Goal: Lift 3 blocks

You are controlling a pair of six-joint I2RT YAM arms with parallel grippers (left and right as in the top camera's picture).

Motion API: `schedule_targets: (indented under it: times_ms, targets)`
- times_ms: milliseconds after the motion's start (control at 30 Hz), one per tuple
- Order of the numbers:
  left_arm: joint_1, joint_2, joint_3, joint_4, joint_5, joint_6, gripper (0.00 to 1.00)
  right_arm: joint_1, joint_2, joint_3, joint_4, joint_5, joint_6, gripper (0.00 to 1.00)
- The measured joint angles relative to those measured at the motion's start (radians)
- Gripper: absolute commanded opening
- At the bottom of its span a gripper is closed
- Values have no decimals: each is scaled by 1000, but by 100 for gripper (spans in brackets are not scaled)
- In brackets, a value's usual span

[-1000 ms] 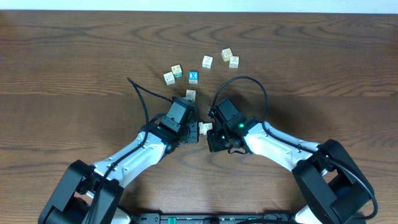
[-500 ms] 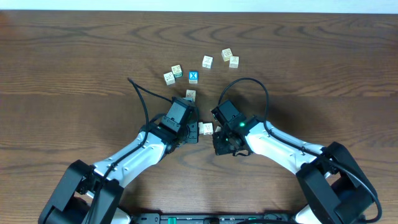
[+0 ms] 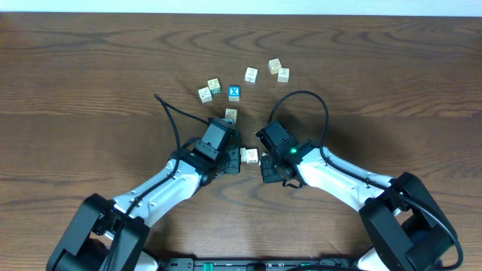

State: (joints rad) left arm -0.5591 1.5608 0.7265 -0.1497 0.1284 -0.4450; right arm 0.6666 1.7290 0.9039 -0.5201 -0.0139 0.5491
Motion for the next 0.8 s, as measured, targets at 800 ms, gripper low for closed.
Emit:
schedule_targets:
  times_ms: [800]
  targets:
    - [0, 0, 0, 0, 0, 0, 7, -8, 11, -11, 122, 57, 10, 1]
